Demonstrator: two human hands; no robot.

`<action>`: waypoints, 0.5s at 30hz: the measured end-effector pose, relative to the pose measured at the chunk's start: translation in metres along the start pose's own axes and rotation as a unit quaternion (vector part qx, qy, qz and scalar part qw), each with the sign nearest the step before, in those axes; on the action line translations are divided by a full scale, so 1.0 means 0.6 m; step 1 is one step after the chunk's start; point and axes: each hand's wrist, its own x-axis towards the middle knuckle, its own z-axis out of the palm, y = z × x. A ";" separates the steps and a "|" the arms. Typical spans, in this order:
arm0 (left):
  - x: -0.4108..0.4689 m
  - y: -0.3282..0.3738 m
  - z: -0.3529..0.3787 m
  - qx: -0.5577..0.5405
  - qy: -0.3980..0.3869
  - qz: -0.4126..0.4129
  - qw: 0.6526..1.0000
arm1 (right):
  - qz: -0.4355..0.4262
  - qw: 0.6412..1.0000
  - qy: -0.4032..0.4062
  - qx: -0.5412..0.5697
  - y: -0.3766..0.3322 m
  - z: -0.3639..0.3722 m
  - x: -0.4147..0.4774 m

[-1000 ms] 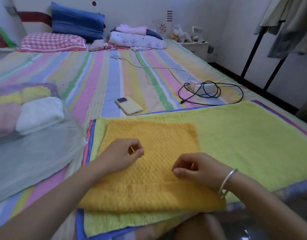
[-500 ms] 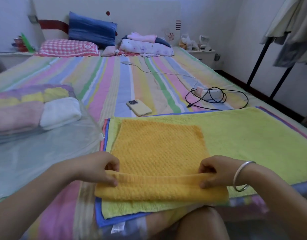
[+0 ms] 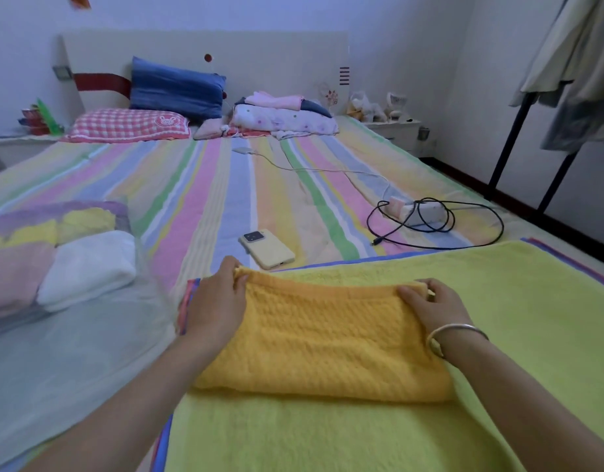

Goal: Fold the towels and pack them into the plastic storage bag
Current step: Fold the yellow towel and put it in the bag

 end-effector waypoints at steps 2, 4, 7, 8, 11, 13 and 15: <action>0.016 0.002 0.014 0.062 -0.003 0.022 0.998 | -0.029 0.998 0.030 -0.048 0.004 0.017 0.029; 0.032 -0.004 0.026 0.135 -0.016 0.029 0.990 | -0.038 0.994 0.041 -0.091 0.008 0.028 0.053; 0.044 -0.016 0.043 0.179 -0.033 0.022 0.983 | -0.036 0.991 0.022 -0.126 0.019 0.041 0.072; 0.044 -0.020 0.048 0.184 -0.036 0.017 0.982 | -0.036 0.990 0.016 -0.138 0.023 0.045 0.075; 0.042 -0.021 0.053 0.203 -0.051 -0.002 0.978 | -0.027 0.982 0.013 -0.186 0.025 0.042 0.073; 0.039 -0.021 0.055 0.253 -0.023 0.034 0.967 | -0.005 0.963 0.025 -0.268 0.023 0.029 0.063; 0.024 0.003 0.056 0.223 0.009 0.113 0.968 | 0.040 0.929 0.024 -0.368 0.022 0.014 0.051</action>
